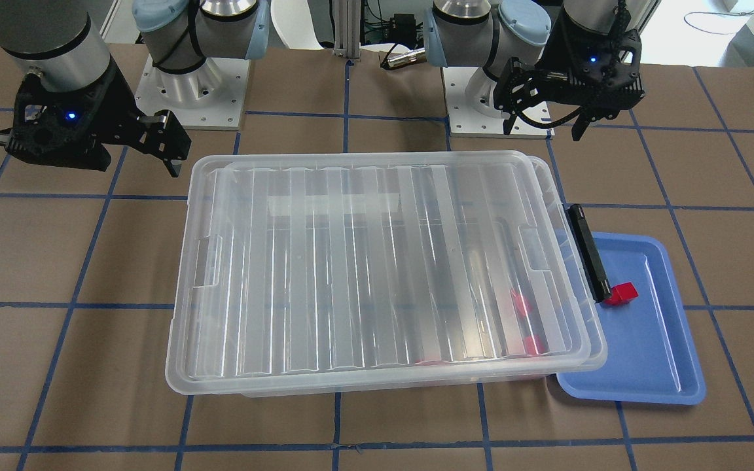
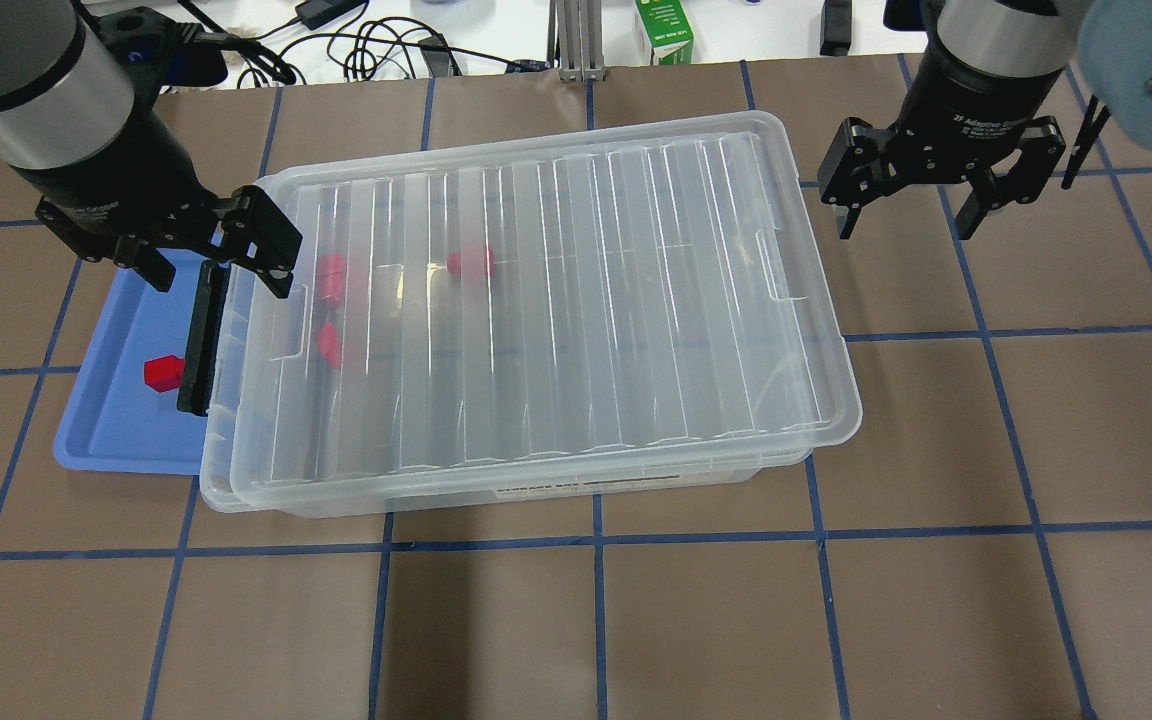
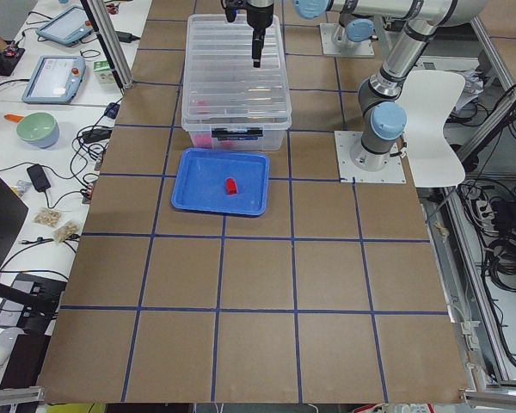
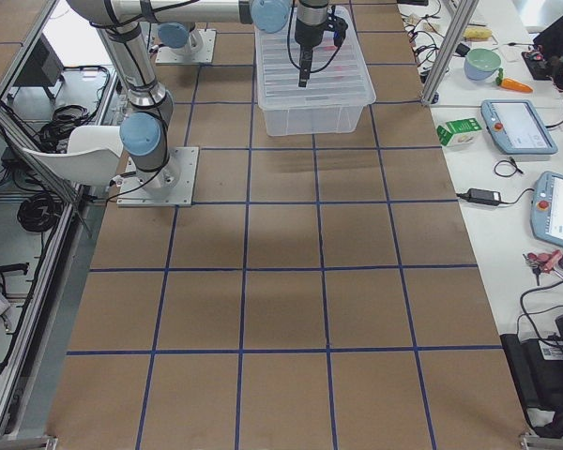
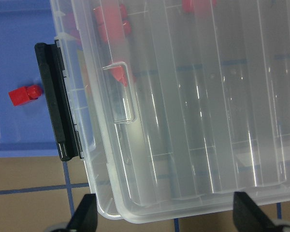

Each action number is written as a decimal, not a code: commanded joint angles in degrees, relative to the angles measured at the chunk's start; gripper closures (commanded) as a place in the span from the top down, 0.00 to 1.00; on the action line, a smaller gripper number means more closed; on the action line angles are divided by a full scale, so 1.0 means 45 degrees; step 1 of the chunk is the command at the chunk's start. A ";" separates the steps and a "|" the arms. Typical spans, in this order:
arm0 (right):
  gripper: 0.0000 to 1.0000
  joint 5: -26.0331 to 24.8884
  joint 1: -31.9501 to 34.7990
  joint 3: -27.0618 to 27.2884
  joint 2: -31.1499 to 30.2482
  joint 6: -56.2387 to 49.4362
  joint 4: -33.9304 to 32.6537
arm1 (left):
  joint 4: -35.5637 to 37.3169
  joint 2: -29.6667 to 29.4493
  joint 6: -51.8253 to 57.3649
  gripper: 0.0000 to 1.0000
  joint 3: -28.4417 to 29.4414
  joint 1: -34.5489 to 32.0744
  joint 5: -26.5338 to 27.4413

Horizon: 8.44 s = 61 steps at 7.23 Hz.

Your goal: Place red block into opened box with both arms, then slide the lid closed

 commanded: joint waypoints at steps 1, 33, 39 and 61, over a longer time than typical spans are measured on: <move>1.00 0.0169 -0.0034 0.0358 0.0363 -0.0091 -0.0049 | 0.0006 0.0000 0.0000 1.00 0.0009 0.0000 0.0007; 1.00 -0.1020 -0.3118 0.0810 0.2925 -0.3683 -0.3995 | -0.0014 0.0078 0.0000 1.00 -0.0011 -0.0020 0.0007; 1.00 -0.1272 -0.3589 0.0810 0.2905 -0.4330 -0.3956 | -0.0033 0.0098 0.0000 1.00 -0.0030 -0.0020 0.0007; 1.00 -0.0063 -0.1167 0.0926 -0.0726 -0.2299 -0.0346 | 0.5527 -0.3996 1.4582 1.00 -0.1788 0.6030 -0.0228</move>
